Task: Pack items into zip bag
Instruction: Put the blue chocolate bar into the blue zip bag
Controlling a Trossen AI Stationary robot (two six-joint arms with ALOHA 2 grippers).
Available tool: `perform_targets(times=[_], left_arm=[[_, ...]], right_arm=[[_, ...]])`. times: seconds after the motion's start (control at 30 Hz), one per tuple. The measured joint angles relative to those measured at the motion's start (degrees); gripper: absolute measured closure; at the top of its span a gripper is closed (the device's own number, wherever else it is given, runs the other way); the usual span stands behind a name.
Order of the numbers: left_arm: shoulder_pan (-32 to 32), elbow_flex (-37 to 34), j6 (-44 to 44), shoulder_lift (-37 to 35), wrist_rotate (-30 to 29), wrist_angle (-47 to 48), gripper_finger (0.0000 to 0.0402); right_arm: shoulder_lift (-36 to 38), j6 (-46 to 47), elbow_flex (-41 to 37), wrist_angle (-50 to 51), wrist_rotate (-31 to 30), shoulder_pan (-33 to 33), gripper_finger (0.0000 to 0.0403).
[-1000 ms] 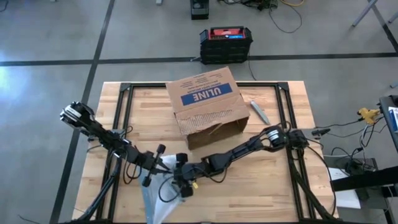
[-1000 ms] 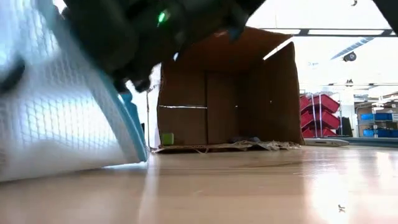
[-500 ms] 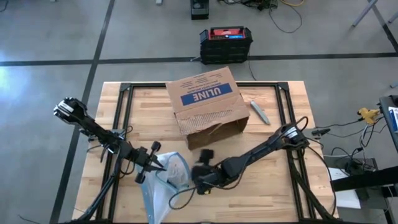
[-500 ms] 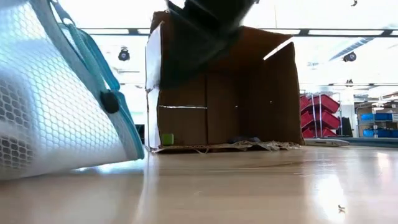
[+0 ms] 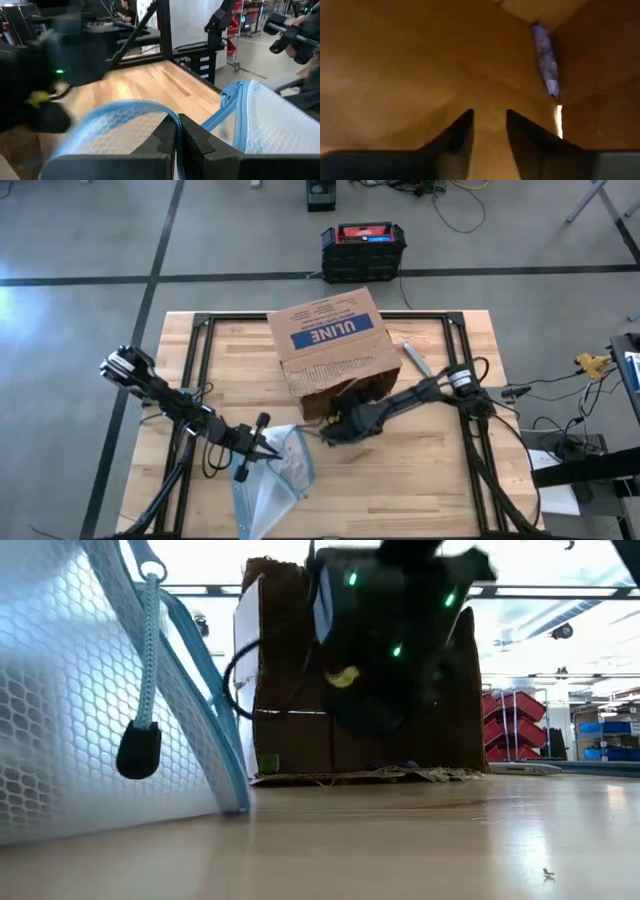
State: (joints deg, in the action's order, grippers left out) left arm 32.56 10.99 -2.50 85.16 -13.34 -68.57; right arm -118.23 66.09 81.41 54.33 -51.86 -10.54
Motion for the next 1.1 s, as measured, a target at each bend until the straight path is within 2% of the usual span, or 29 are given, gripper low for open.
perform_targets(times=[0.07, 0.13, 0.37, 0.63, 0.93, 1.1], left_arm=[[-0.05, 0.06, 0.0, 0.33, -0.02, 0.19, 0.0401], [-0.06, -0.08, -0.02, 0.18, -0.02, 0.17, 0.0401], [-0.05, -0.32, -0.08, -0.24, 0.0, 0.43, 0.0401], [-0.04, -0.36, 0.17, -0.24, 0.02, 0.46, 0.0401], [-0.04, -0.38, 0.14, -0.22, 0.07, 0.46, 0.0401], [-0.04, -0.42, 0.09, -0.22, 0.22, 0.7, 0.0401]], right_arm=[[0.02, 1.9, -2.17, -2.93, -2.51, 2.79, 0.0373], [-0.02, 3.15, -3.69, -4.27, -4.67, 5.35, 0.0394], [-0.03, 5.95, -7.25, -10.92, -5.07, 13.12, 0.04], [-0.09, 6.95, -10.02, -12.78, -8.06, 18.81, 0.0402], [0.0, -10.36, -13.99, -31.28, 4.45, 24.1, 0.0403], [2.73, -18.86, -13.55, -34.3, 11.14, 19.43, 0.0403]])
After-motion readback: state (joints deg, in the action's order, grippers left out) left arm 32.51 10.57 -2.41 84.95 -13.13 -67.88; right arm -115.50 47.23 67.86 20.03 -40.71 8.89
